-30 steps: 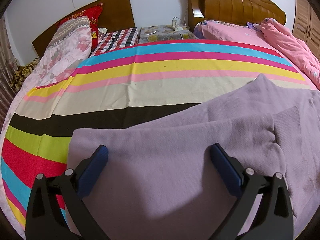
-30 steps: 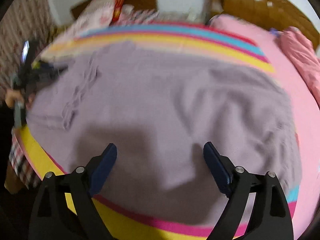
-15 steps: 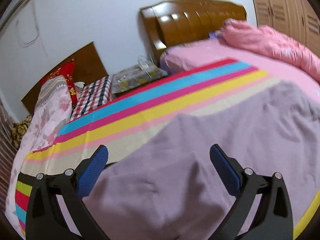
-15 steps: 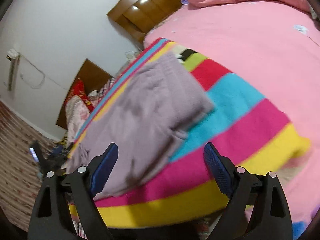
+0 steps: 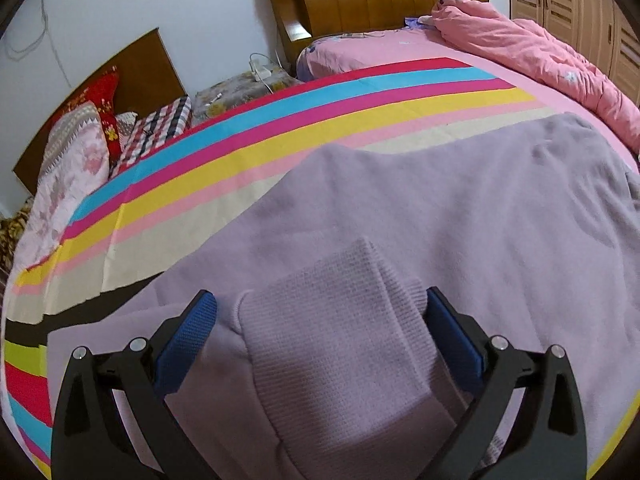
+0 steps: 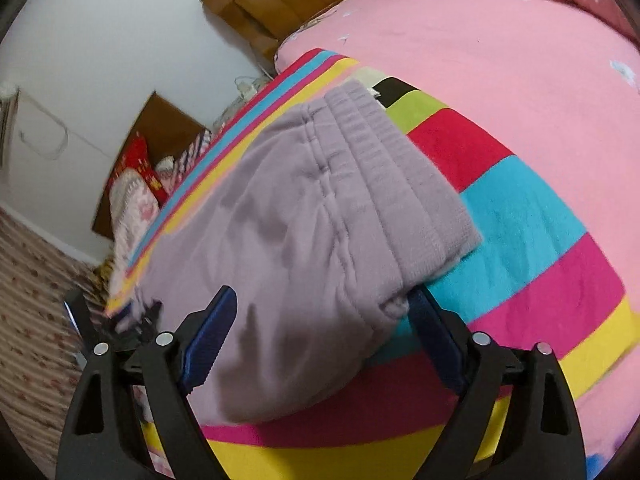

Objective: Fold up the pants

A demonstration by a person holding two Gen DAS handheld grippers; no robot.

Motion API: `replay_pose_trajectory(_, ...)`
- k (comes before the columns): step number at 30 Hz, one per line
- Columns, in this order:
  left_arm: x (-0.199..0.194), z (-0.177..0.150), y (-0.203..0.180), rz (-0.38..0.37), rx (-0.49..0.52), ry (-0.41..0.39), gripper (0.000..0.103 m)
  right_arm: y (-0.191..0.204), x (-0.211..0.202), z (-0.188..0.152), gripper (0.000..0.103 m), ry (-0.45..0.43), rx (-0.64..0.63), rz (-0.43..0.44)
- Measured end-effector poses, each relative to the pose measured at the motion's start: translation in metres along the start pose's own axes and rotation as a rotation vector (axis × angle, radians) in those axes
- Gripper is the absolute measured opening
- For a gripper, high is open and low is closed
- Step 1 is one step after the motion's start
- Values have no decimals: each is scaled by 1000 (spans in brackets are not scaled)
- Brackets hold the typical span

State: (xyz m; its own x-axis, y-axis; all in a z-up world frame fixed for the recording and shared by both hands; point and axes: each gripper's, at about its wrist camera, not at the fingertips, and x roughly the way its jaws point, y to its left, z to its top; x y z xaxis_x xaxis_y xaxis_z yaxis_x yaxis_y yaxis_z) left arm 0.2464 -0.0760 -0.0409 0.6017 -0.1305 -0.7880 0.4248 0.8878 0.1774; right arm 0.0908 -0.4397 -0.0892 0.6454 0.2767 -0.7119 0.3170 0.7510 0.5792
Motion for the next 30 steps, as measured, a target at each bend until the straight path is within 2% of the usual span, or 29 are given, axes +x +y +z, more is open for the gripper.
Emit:
replay_pose_trajectory(4, 0, 0, -1, -6, -7, 3, 102, 6, 2, -2, 84, 18, -49, -22)
replay_pose_trajectory(10, 2, 1, 1, -21, -26, 11, 102, -16, 8, 9, 85, -86, 84, 108)
replay_pose_trajectory(13, 2, 1, 1, -20, -25, 11, 102, -15, 8, 5, 84, -103, 69, 99)
replay_pose_trajectory(14, 2, 1, 1, -21, -26, 12, 102, -11, 8, 4, 79, -94, 40, 77)
replay_pose_trajectory(16, 2, 1, 1, -23, -29, 13, 102, -12, 7, 2, 62, -72, 26, 50)
replay_pose_trajectory(17, 2, 1, 0, -24, -30, 13, 102, -18, 6, 3, 48, -71, 45, 49)
replay_pose_trajectory(19, 2, 2, 0, -23, -30, 13, 102, -30, 4, 4, 46, -66, 93, 98)
replay_pose_trajectory(24, 2, 2, 0, -23, -30, 13, 102, -29, 6, 3, 52, -113, 131, 102)
replay_pose_trajectory(26, 2, 2, 0, -23, -29, 12, 102, -28, 5, 1, 46, -121, 123, 85)
replay_pose_trajectory(27, 2, 2, 0, -22, -29, 12, 102, -29, 7, 0, 40, -122, 125, 89)
replay_pose_trajectory(30, 2, 2, 0, -23, -30, 12, 102, -34, 6, -3, 36, -139, 142, 103)
